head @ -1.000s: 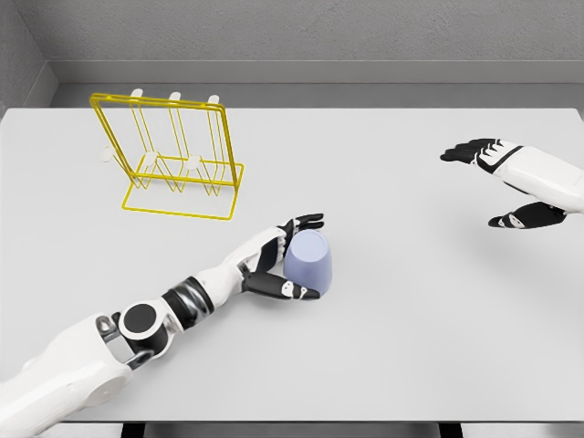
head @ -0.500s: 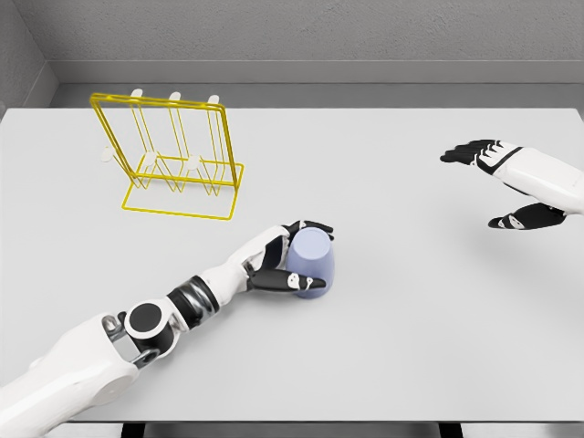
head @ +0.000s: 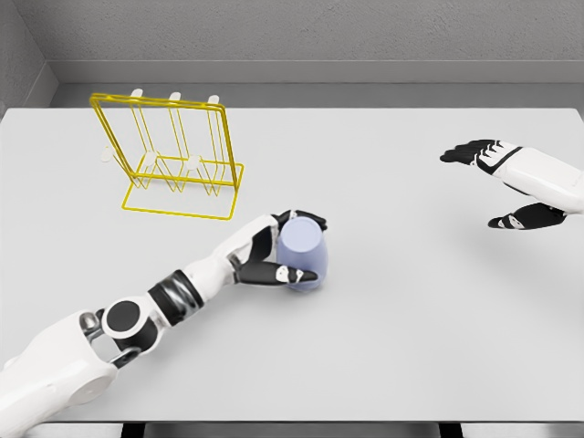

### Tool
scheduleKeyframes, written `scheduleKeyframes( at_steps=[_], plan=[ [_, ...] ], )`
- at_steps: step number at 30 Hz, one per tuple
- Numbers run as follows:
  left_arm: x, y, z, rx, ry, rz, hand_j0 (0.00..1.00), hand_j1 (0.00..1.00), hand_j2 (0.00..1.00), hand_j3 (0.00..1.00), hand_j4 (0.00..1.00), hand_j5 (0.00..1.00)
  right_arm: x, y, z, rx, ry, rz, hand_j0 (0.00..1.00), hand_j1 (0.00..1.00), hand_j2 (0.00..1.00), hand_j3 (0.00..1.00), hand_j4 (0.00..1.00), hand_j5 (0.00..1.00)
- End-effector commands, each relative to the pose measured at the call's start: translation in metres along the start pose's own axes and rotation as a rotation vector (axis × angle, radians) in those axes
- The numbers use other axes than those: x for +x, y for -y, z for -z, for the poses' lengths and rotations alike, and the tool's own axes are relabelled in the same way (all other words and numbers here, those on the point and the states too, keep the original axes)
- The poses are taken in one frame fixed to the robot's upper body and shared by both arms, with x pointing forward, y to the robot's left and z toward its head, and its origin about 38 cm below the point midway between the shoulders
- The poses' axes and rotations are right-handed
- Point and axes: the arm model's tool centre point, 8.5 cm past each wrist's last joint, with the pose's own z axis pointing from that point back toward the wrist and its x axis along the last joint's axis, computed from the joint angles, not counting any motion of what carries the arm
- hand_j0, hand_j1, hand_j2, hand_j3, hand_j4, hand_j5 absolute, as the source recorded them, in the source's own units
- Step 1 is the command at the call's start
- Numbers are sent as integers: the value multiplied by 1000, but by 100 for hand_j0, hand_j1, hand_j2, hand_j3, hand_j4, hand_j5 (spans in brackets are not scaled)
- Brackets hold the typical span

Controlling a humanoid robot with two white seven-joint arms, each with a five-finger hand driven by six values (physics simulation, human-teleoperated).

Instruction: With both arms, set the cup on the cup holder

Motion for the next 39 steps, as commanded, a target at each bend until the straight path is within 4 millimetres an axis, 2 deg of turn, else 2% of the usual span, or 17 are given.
scheduleKeyframes(
  at_steps=[1, 9, 13, 20, 27, 39],
  plan=[
    [9, -3, -6, -5, 15, 16, 68, 68, 68, 68, 68, 68, 0, 1, 0, -6, 0, 5, 100, 100, 100, 100, 100, 100],
    [33, -21, -23, 18, 56, 70, 68, 68, 68, 68, 68, 68, 0, 1, 0, -6, 0, 5, 100, 100, 100, 100, 100, 100],
    [45, -39, -34, 54, 72, 109, 68, 68, 68, 68, 68, 68, 0, 1, 0, -6, 0, 5, 100, 100, 100, 100, 100, 100],
    [57, -53, -41, 80, 102, 142, 68, 68, 68, 68, 68, 68, 0, 1, 0, -6, 0, 5, 100, 100, 100, 100, 100, 100],
    [78, -74, -50, 122, 146, 194, 68, 68, 68, 68, 68, 68, 0, 1, 0, -6, 0, 5, 100, 100, 100, 100, 100, 100],
    [92, -85, -55, 136, 177, 232, 69, 69, 69, 69, 69, 69, 0, 1, 0, -6, 0, 5, 100, 100, 100, 100, 100, 100]
  ],
)
